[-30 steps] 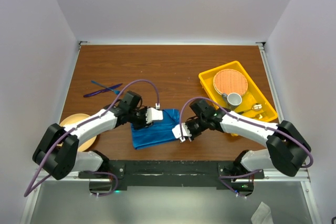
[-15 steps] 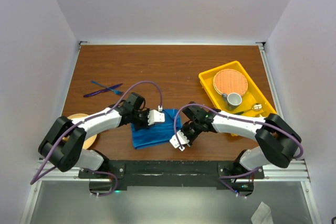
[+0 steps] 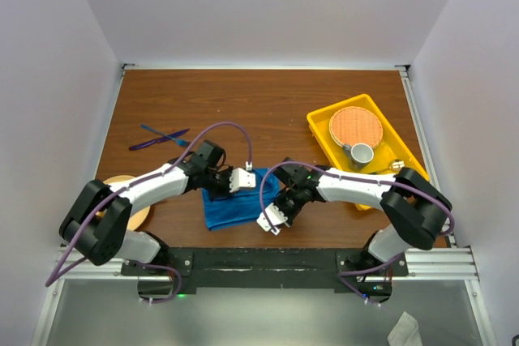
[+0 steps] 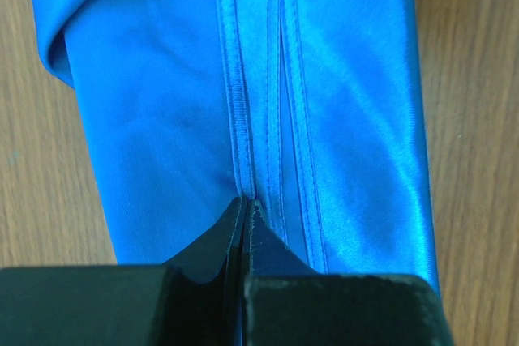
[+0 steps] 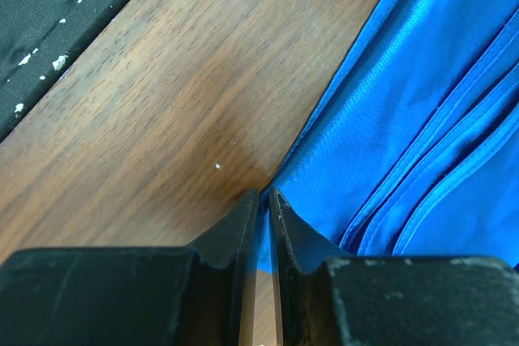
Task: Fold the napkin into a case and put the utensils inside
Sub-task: Smooth out the 2/3-rectangle-folded napkin at the center of the board.
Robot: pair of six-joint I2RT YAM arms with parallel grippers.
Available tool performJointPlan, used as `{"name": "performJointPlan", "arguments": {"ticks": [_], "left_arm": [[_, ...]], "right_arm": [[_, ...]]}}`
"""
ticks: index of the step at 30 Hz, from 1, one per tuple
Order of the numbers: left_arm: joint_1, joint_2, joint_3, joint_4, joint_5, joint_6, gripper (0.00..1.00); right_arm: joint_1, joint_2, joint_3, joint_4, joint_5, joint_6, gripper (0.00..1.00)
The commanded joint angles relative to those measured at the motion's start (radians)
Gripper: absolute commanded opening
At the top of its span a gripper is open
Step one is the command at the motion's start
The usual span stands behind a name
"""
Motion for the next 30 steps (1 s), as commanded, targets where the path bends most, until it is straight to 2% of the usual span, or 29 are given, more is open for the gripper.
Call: {"name": "performJointPlan", "arguments": {"ticks": [1, 11, 14, 15, 17, 20, 28, 30], "left_arm": [[-0.017, -0.022, 0.042, -0.013, 0.064, -0.022, 0.0], [-0.049, -0.009, 0.015, -0.004, 0.076, -0.045, 0.02], [-0.054, 0.006, 0.005, 0.007, 0.067, -0.057, 0.18], [-0.054, 0.011, 0.005, 0.01, 0.066, -0.059, 0.27], [-0.057, 0.017, -0.004, 0.022, 0.056, -0.071, 0.36], [-0.058, 0.026, -0.016, 0.041, 0.043, -0.082, 0.41], [-0.069, 0.055, -0.039, 0.074, 0.013, -0.09, 0.42], [-0.072, 0.054, -0.041, 0.085, 0.003, -0.096, 0.39]], "right_arm": [[0.007, -0.001, 0.037, -0.013, 0.015, -0.006, 0.13], [0.008, 0.006, 0.045, -0.012, 0.017, 0.016, 0.13], [0.008, 0.006, 0.047, -0.013, 0.018, 0.016, 0.13], [0.007, 0.006, 0.047, -0.013, 0.018, 0.016, 0.13], [0.007, 0.008, 0.047, -0.015, 0.018, 0.016, 0.14], [0.008, 0.01, 0.048, -0.016, 0.018, 0.016, 0.13], [0.008, 0.011, 0.053, -0.026, 0.022, 0.016, 0.13], [0.007, 0.01, 0.051, -0.027, 0.02, 0.014, 0.13]]}}
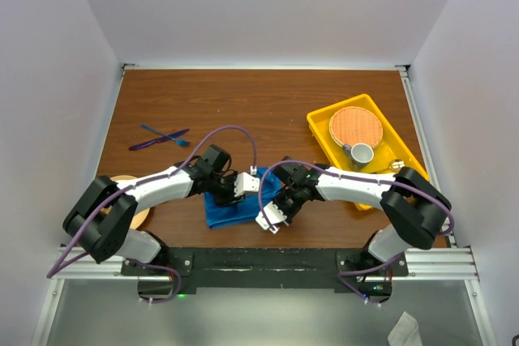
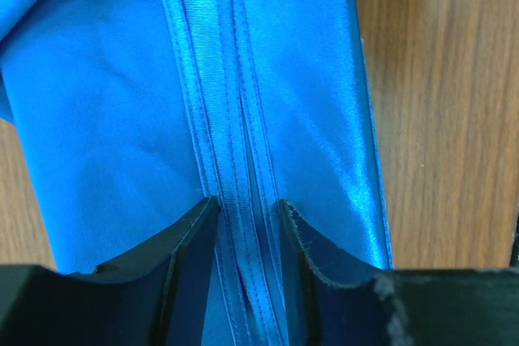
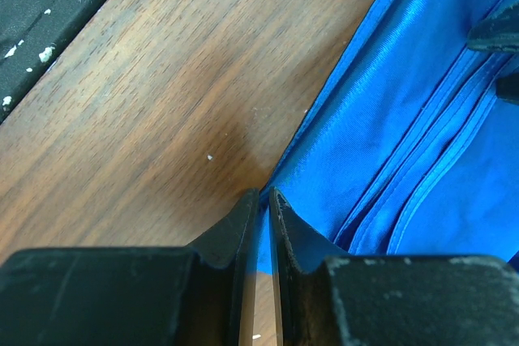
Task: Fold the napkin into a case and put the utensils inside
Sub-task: Smooth out the 2/3-rectangle-folded napkin at the center of the board.
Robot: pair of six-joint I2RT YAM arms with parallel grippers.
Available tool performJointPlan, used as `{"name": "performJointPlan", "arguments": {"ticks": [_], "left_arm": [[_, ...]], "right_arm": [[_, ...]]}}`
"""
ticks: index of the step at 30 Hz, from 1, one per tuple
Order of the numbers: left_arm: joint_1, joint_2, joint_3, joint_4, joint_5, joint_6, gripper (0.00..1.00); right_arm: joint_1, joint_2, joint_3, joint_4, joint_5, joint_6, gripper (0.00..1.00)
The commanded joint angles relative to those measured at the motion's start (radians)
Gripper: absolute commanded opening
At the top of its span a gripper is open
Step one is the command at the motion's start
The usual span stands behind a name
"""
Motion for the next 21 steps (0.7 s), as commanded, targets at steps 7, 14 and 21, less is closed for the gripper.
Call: {"name": "performJointPlan", "arguments": {"ticks": [7, 14, 21], "left_arm": [[-0.015, 0.009, -0.02, 0.071, -0.079, -0.047, 0.18], [-0.013, 0.018, -0.015, 0.089, -0.116, -0.051, 0.14], [-0.013, 0.014, -0.012, 0.1, -0.134, -0.063, 0.03]], "right_arm": [[0.008, 0.013, 0.037, -0.022, -0.004, -0.022, 0.09], [0.008, 0.027, 0.048, -0.039, 0.001, -0.045, 0.01], [0.006, 0.033, 0.051, -0.05, -0.001, -0.054, 0.0]]}}
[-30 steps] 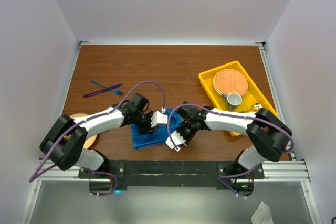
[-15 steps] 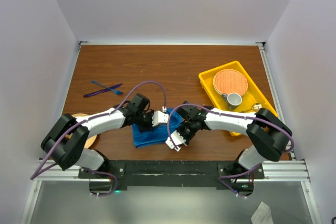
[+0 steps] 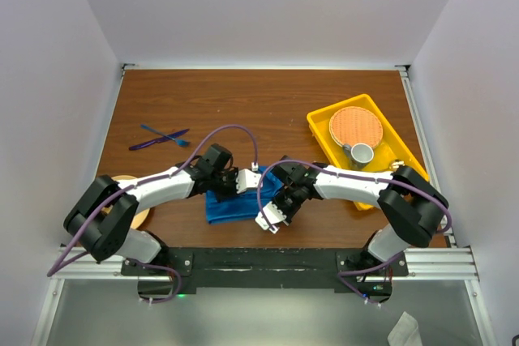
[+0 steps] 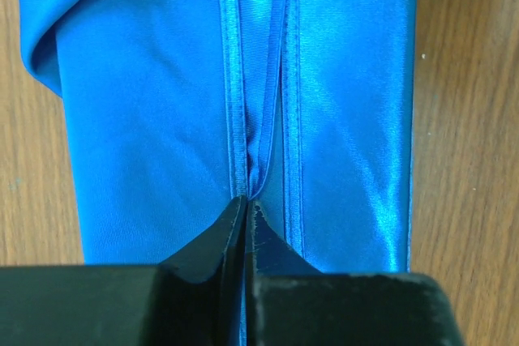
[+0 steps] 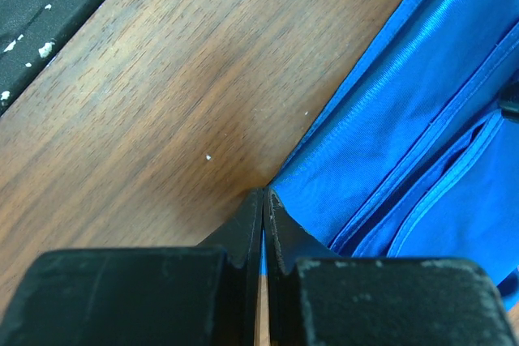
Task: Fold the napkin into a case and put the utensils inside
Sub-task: Smooth out the 2/3-rectangle-folded napkin at the center of the board.
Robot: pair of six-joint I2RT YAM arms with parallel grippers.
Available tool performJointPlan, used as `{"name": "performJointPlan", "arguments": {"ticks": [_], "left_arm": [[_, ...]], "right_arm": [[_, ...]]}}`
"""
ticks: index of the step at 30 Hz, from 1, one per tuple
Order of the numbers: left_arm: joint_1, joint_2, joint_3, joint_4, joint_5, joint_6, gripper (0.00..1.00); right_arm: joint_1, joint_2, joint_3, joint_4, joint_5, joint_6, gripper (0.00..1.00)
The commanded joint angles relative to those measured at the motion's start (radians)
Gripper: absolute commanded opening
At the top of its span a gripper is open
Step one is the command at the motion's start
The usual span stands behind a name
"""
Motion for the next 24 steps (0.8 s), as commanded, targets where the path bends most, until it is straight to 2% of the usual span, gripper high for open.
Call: {"name": "performJointPlan", "arguments": {"ticks": [1, 7, 10, 12, 13, 16, 20, 24], "left_arm": [[-0.004, 0.006, -0.01, 0.021, -0.039, -0.02, 0.01], [-0.002, 0.011, 0.004, 0.038, -0.068, -0.032, 0.0], [-0.004, -0.004, 0.007, 0.01, -0.006, -0.012, 0.01], [-0.004, -0.027, 0.002, -0.011, 0.027, 0.004, 0.09], [-0.004, -0.031, 0.002, -0.017, 0.042, 0.006, 0.19], [-0.004, -0.018, 0.008, -0.052, 0.064, 0.026, 0.34], [-0.004, 0.018, 0.017, -0.065, 0.059, 0.024, 0.42], [-0.006, 0.042, 0.019, -0.056, 0.039, 0.02, 0.42]], "right_arm": [[0.006, 0.013, 0.029, -0.026, -0.001, -0.029, 0.0], [0.008, 0.013, 0.03, -0.035, -0.004, -0.043, 0.0], [0.008, 0.011, 0.03, -0.037, -0.004, -0.043, 0.0], [0.006, 0.013, 0.029, -0.035, -0.004, -0.04, 0.0], [0.008, 0.013, 0.03, -0.034, -0.005, -0.039, 0.0], [0.006, 0.014, 0.03, -0.031, -0.007, -0.039, 0.0], [0.006, 0.019, 0.038, -0.029, -0.011, -0.037, 0.0], [0.008, 0.02, 0.039, -0.037, -0.013, -0.045, 0.0]]}}
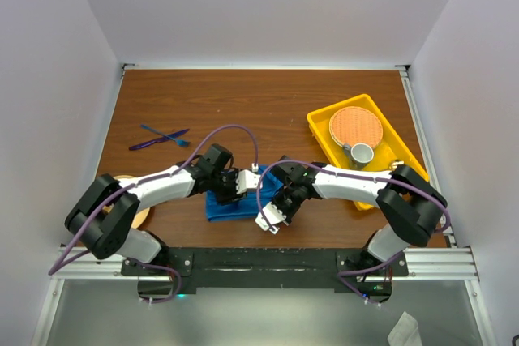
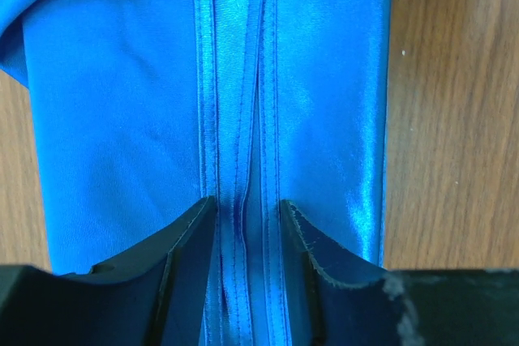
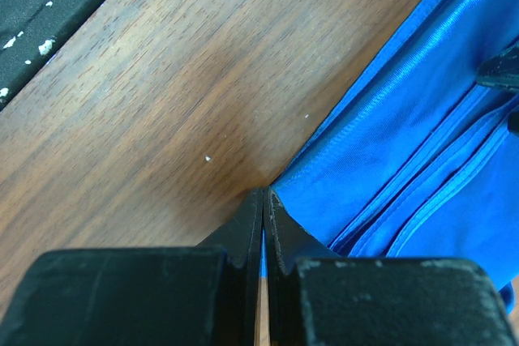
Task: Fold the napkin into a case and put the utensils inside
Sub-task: Smooth out the 2/3-rectangle-folded napkin at the center of the board.
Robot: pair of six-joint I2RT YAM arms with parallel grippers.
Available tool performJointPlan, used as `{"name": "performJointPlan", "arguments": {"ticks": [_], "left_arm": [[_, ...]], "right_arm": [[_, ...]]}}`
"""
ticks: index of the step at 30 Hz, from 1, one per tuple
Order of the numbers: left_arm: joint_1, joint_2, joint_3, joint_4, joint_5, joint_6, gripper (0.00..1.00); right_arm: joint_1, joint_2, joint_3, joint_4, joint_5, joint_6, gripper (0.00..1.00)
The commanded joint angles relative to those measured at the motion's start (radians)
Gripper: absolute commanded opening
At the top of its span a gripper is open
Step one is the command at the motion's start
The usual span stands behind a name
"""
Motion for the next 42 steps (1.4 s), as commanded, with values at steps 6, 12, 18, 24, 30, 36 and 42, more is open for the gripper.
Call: {"name": "performJointPlan", "arguments": {"ticks": [6, 12, 18, 24, 30, 36, 42], "left_arm": [[-0.006, 0.035, -0.003, 0.026, -0.066, -0.001, 0.29], [-0.006, 0.009, -0.008, 0.067, -0.118, -0.01, 0.13], [-0.006, 0.003, -0.009, 0.104, -0.164, -0.012, 0.08], [-0.006, 0.015, 0.0, 0.134, -0.198, -0.022, 0.08], [-0.004, 0.032, 0.029, 0.156, -0.216, -0.047, 0.06], [-0.004, 0.054, 0.061, 0.164, -0.201, -0.087, 0.04], [-0.004, 0.08, 0.089, 0.177, -0.192, -0.127, 0.01]], "right_arm": [[0.005, 0.009, 0.03, -0.045, -0.02, -0.041, 0.0], [0.004, 0.01, 0.031, -0.062, -0.023, -0.066, 0.0], [0.004, 0.014, 0.034, -0.073, -0.028, -0.075, 0.0], [0.004, 0.012, 0.036, -0.079, -0.028, -0.081, 0.0], [0.002, 0.01, 0.036, -0.082, -0.031, -0.081, 0.0], [0.004, 0.012, 0.04, -0.079, -0.032, -0.077, 0.0], [0.004, 0.01, 0.04, -0.08, -0.036, -0.078, 0.0]]}}
